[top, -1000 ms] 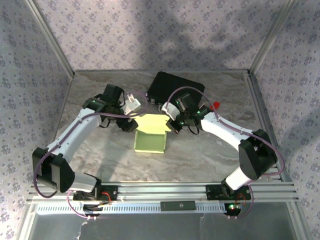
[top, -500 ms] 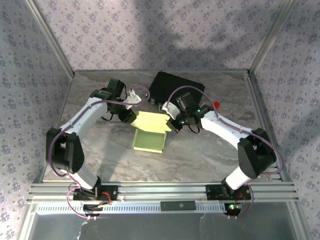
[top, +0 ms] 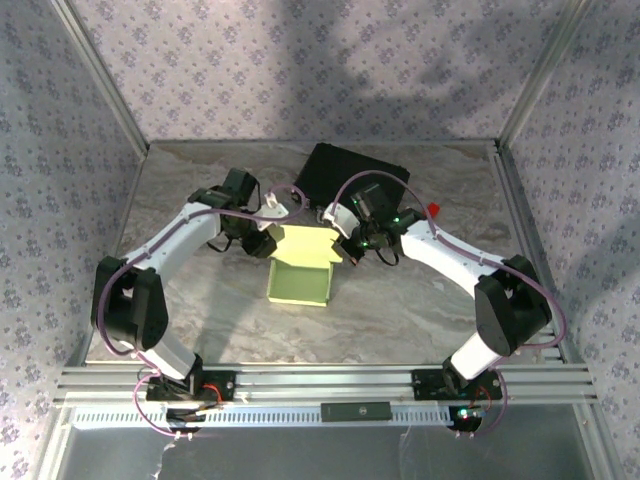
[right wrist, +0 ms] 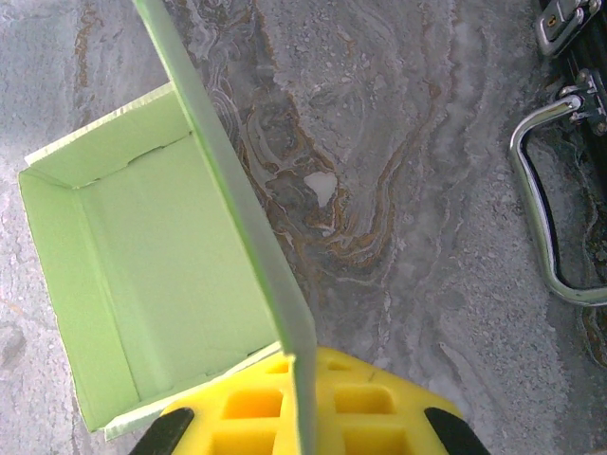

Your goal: Fold the paper box

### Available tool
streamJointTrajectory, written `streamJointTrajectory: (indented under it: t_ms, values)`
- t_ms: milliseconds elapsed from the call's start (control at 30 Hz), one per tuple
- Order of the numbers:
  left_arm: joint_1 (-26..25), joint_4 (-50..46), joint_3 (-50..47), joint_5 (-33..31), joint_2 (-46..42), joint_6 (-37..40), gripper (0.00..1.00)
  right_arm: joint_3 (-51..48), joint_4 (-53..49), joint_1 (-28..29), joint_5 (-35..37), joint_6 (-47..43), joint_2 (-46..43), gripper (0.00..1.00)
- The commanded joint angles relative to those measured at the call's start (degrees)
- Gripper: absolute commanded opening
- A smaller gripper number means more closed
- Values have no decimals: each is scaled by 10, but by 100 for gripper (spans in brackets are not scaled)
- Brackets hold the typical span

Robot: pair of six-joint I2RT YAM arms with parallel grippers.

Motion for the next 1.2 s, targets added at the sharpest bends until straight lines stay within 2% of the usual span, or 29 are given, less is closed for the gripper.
streamJointTrajectory:
  t_ms: [0,100,233,300,567,767,867,967,1167]
  values:
    - [0,17,-13,0,-40,-8,43,13,-28,-3,6,-8,13,0]
    - [-1,26,-18,-2,-40,-5,40,17,-29,-1,4,-8,14,0]
    - [-3,5,6,6,-12,-11,22,17,-32,-1,10,-6,14,0]
    - [-5,4,6,11,-12,-18,18,18,-33,-2,11,-4,16,0]
    - [-25,9,1,-11,-27,-84,12,56,-60,3,38,37,38,0]
    - [-43,35,15,-23,-28,-203,5,64,-26,21,76,158,41,0]
    - [-58,49,20,-70,-23,-259,0,72,-17,44,117,212,50,0]
    - [-61,66,23,-97,-21,-344,0,78,-1,66,170,275,51,0]
    - [-94,181,-14,-128,-49,-463,0,58,70,82,223,390,36,0]
